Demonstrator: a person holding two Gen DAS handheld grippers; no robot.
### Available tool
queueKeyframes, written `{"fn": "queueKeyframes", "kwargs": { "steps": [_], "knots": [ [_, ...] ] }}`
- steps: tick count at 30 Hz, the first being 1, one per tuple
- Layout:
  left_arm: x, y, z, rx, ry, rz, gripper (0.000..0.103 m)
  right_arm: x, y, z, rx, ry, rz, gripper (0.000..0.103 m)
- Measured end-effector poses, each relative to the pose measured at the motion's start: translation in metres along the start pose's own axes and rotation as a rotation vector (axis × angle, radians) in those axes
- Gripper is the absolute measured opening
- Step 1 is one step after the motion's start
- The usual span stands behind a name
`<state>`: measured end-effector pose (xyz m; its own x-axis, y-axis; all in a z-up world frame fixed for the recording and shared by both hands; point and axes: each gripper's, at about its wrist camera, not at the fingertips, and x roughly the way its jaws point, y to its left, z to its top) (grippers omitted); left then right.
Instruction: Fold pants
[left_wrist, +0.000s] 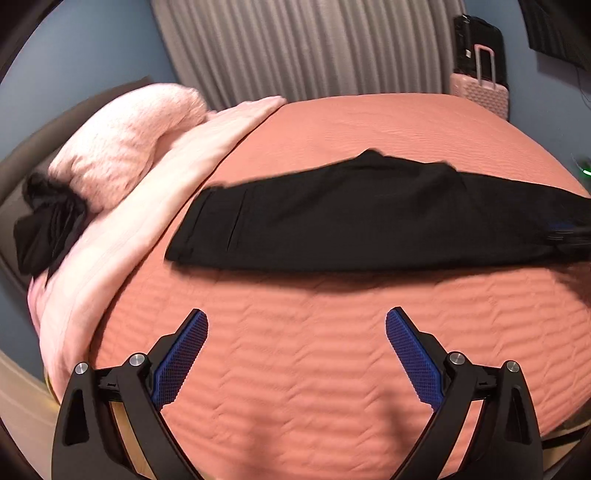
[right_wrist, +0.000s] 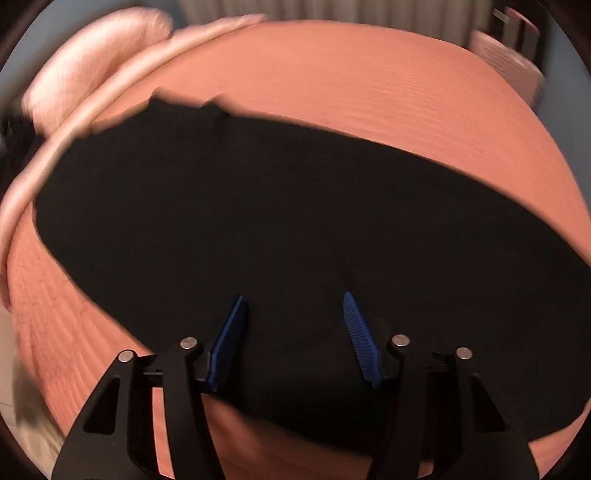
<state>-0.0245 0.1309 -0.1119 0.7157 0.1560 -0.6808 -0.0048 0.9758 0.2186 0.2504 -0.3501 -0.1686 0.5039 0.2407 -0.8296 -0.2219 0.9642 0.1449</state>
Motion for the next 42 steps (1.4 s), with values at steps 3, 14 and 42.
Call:
{"fn": "queueKeyframes", "kwargs": {
  "steps": [3, 14, 42],
  "knots": [
    [0.021, -0.02, 0.041, 0.002, 0.0, -0.005, 0.096, -0.047, -0.069, -0.022, 0.226, -0.01, -0.136, 0.044],
    [0.213, -0.031, 0.123, -0.064, 0.232, 0.161, 0.097, 0.017, -0.022, 0.058, 0.141, -0.034, 0.001, 0.044],
    [0.035, 0.01, -0.011, -0.081, -0.084, -0.069, 0.097, 0.268, 0.501, 0.259, -0.446, 0.266, 0.597, 0.0]
  ]
}}
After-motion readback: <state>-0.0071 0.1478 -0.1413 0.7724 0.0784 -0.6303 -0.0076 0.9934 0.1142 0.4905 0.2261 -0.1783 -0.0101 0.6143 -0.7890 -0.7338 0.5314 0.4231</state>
